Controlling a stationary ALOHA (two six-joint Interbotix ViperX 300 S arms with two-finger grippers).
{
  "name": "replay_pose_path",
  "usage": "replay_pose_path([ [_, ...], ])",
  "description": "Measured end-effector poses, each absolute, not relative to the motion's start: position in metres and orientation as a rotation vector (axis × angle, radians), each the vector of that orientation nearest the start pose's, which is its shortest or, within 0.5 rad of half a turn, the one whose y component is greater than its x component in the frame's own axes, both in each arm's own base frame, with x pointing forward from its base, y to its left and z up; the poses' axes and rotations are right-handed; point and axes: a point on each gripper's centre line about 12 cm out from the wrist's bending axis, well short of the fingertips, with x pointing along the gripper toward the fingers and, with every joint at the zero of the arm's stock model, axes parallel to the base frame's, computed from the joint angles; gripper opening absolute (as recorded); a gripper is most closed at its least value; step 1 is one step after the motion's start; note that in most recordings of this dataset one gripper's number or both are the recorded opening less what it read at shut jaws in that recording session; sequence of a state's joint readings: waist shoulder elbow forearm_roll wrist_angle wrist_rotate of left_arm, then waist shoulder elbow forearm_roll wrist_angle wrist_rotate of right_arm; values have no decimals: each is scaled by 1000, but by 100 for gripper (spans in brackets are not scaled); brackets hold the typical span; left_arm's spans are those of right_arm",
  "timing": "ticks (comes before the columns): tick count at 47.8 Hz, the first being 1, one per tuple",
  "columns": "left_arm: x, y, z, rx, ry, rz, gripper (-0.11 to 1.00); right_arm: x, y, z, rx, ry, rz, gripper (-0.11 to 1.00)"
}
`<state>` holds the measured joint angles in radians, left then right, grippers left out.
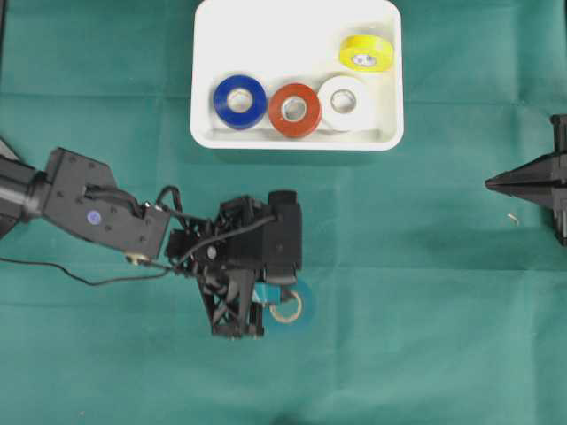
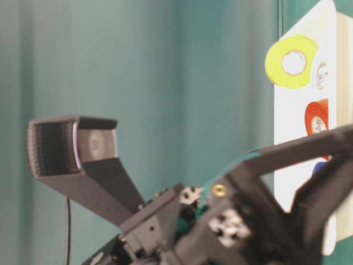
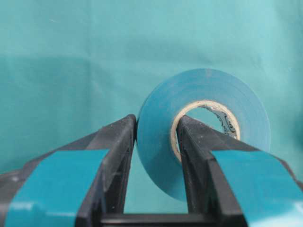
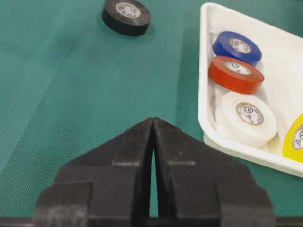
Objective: Put the tape into the white case with the left arm.
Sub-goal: 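Lower the left gripper and close it on the teal tape rim, then lift the teal tape and carry it into the white tray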
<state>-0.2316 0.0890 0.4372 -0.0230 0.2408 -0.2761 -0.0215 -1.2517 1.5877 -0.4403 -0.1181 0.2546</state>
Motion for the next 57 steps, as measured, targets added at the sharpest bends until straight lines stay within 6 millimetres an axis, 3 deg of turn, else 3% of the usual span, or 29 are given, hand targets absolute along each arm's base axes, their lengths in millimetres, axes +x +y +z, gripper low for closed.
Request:
replay_pose_path([
  [13, 414, -45, 172, -123, 824, -35, 26, 132, 3, 152, -177, 226, 50, -9],
  [57, 405, 96, 168, -102, 757, 224, 26, 132, 3, 152, -177, 226, 50, -9],
])
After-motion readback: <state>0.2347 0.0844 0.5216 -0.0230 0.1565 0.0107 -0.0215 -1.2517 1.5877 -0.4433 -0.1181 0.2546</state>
